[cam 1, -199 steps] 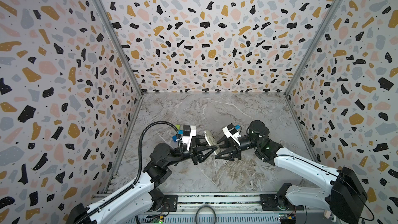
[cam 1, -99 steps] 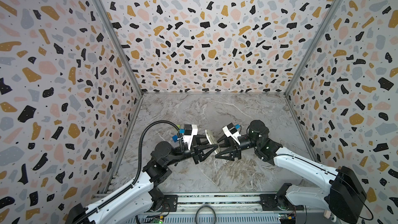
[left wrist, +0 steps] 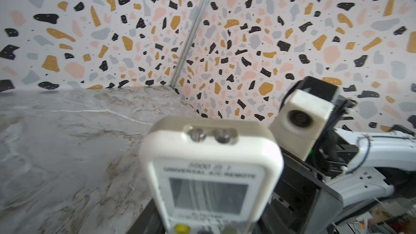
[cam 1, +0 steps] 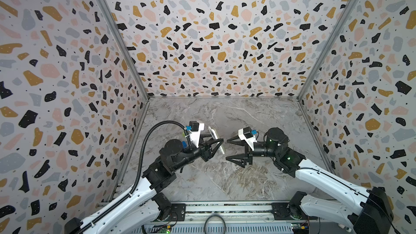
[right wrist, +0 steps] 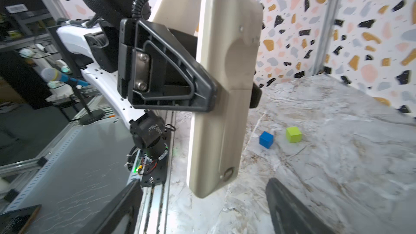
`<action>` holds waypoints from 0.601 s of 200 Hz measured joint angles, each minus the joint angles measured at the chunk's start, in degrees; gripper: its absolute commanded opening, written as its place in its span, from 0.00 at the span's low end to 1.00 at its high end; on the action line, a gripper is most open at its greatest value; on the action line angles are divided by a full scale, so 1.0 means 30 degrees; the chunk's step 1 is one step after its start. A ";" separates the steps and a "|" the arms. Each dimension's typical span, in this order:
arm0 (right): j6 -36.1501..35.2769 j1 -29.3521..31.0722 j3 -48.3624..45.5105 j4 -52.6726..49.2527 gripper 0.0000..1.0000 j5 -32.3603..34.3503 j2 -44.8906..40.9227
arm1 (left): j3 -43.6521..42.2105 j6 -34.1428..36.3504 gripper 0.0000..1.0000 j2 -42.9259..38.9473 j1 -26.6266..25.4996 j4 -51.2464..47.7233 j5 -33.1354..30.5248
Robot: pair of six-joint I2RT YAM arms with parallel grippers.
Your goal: Load the batteries into the remote control
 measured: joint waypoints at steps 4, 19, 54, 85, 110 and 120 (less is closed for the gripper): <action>-0.0080 0.0000 0.0000 -0.0138 0.89 0.0393 -0.0146 | 0.0175 0.0000 0.05 0.0189 0.0000 -0.0342 -0.0350; -0.0379 0.0000 -0.0058 -0.0627 0.89 0.1778 -0.0568 | 0.0823 -0.0015 0.05 0.0896 0.0000 -0.1836 -0.1464; -0.0801 0.0000 -0.0648 -0.1581 0.90 0.5406 -0.1253 | 0.1902 -0.0160 0.05 0.2506 0.0000 -0.4699 -0.3956; -0.0969 0.0000 -0.1115 -0.2259 0.90 0.7621 -0.1326 | 0.1974 -0.0561 0.05 0.3497 0.0007 -0.6054 -0.5406; -0.1144 0.0000 -0.1158 -0.2645 0.90 0.8845 -0.1137 | 0.2244 -0.0918 0.05 0.4626 0.0044 -0.6907 -0.6178; -0.1202 0.0000 -0.1158 -0.2703 0.90 0.9180 -0.0954 | 0.2353 -0.1064 0.06 0.5071 0.0044 -0.7133 -0.6470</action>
